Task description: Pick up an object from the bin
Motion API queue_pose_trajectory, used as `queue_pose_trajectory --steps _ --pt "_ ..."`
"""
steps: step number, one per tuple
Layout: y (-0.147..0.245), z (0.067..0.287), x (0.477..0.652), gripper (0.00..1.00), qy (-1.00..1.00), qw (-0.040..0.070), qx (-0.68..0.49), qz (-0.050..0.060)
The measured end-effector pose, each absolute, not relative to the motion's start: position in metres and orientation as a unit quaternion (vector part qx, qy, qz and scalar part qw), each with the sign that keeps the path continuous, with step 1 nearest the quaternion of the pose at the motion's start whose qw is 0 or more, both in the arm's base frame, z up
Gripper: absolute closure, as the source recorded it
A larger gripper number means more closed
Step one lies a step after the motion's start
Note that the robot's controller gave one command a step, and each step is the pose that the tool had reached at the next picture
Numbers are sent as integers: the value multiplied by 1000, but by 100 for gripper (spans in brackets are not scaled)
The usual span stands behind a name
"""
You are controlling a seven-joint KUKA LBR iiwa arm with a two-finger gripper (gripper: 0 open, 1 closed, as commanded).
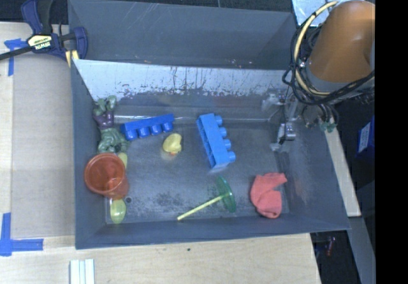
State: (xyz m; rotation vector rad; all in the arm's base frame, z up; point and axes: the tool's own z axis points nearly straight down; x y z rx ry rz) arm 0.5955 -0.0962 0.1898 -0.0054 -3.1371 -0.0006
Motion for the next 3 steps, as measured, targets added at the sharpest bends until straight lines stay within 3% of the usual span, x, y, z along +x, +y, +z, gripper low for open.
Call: queue_pose_trajectory --steps 1,2,3 --pt "-96 195 597 0 -1000 -2 0 0" --pt "-132 106 543 0 -1000 -4 19 1" --pt "-142 94 538 0 -980 -5 197 2"
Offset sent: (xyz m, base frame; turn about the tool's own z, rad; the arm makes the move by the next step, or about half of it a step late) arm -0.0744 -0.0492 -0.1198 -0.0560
